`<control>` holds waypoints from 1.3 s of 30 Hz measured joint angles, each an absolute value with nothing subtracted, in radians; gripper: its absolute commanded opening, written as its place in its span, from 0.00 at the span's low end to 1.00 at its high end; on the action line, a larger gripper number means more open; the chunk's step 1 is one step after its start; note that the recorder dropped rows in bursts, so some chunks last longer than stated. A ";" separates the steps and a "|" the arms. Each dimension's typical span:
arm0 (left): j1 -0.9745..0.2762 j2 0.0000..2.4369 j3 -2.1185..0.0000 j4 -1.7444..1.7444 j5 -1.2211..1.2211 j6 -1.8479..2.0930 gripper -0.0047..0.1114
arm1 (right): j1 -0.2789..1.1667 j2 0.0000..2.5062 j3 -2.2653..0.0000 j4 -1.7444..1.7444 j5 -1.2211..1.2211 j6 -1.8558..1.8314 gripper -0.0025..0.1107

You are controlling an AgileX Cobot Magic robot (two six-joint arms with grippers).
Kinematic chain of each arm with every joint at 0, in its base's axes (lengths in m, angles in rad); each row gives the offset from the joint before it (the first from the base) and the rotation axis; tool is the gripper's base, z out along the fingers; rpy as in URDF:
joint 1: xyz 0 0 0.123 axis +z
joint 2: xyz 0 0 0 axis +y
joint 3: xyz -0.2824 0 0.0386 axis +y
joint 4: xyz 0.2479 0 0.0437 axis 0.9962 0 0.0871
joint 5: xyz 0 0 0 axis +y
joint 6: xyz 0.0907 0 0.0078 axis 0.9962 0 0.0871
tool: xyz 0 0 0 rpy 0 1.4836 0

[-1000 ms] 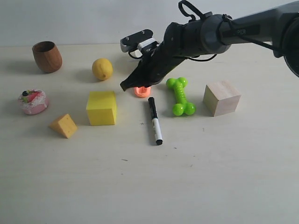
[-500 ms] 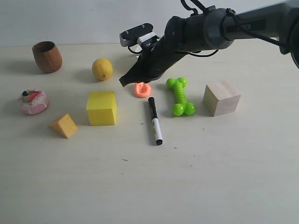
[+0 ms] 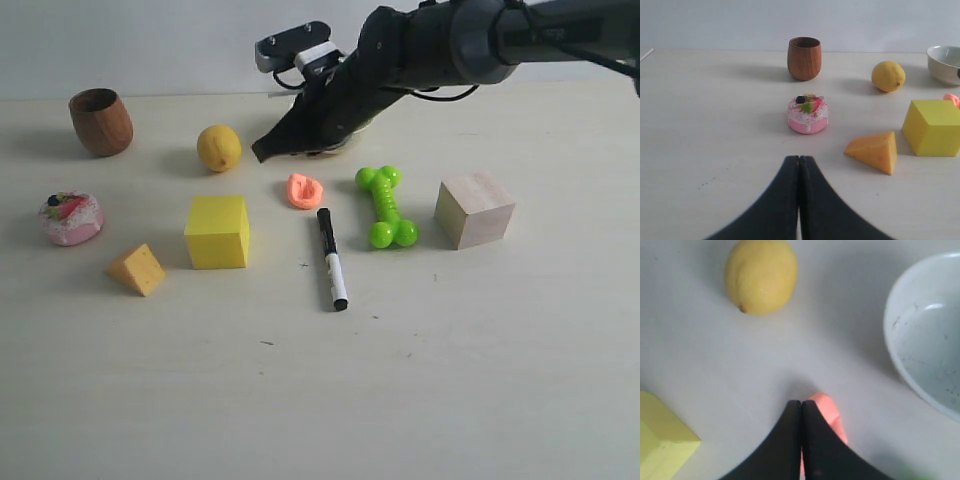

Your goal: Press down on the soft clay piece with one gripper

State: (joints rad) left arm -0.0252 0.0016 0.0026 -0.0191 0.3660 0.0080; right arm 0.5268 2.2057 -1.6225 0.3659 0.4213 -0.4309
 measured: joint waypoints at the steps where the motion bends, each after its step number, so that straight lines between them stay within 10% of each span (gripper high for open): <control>1: -0.025 0.002 0.003 -0.019 0.366 0.008 0.04 | 0.527 2.193 -1.623 0.364 0.421 -0.426 0.02; 39: -0.025 0.002 0.003 -0.019 0.366 0.008 0.04 | 0.417 1.450 -1.041 0.279 0.403 -0.188 0.02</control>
State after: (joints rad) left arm -0.0252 0.0016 0.0026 -0.0191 0.3660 0.0080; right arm 0.4171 1.4504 -1.0409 0.2792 0.4028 -0.1882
